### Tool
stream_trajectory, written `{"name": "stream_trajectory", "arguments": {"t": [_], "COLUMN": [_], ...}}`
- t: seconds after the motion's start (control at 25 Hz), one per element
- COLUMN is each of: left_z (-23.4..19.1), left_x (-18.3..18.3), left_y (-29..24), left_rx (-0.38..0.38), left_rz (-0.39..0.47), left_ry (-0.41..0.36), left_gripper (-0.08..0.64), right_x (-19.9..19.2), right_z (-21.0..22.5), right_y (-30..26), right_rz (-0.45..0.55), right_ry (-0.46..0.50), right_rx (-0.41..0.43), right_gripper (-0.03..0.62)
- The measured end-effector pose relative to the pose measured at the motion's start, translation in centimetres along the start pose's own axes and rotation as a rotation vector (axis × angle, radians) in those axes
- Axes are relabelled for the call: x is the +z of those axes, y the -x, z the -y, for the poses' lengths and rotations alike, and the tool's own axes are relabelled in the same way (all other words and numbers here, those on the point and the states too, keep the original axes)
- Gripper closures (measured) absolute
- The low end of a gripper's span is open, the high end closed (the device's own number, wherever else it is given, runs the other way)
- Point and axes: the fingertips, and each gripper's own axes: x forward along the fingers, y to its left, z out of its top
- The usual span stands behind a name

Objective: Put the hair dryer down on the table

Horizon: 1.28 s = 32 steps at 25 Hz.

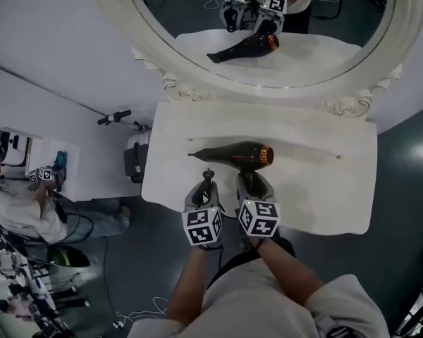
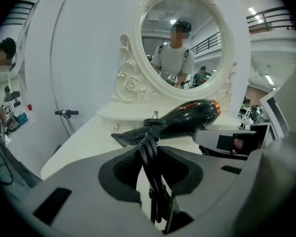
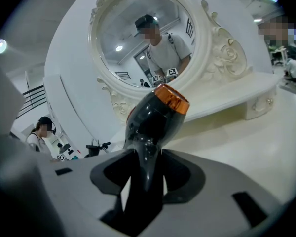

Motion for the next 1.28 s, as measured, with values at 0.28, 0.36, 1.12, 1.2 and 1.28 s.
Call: {"name": "stream_trajectory", "arguments": {"t": [0.28,0.36,1.12,1.2,1.28], "left_z": [0.8,0.9,1.9,2.0,2.0], "left_x": [-0.8,-1.3,-0.5,-0.5,-0.8], "left_y": [-0.6,-0.8,-3.4,-3.9,-4.2], "left_rx": [-0.004,-0.003,-0.004,-0.008,-0.01], "left_rz": [-0.022,-0.033,-0.075,-0.081,-0.092], "left_ry": [-0.013,-0.008,-0.031,-0.035,-0.037], "left_gripper": [0.465,0.466,0.469,0.469,0.469], "right_x": [-1.4,-1.8,-2.2,-2.3,-2.8], "right_z": [0.7,1.2,4.4,4.8,5.1], "right_y": [-0.2,-0.4,-2.8,-3.1,-3.3], "right_rz": [-0.048,-0.067,-0.15,-0.161,-0.175], "right_ry": [0.051,0.061,-0.002,-0.013,-0.025], "right_rx": [-0.015,-0.02,-0.046,-0.051,-0.056], "right_gripper": [0.408,0.408,0.407,0.407,0.407]}}
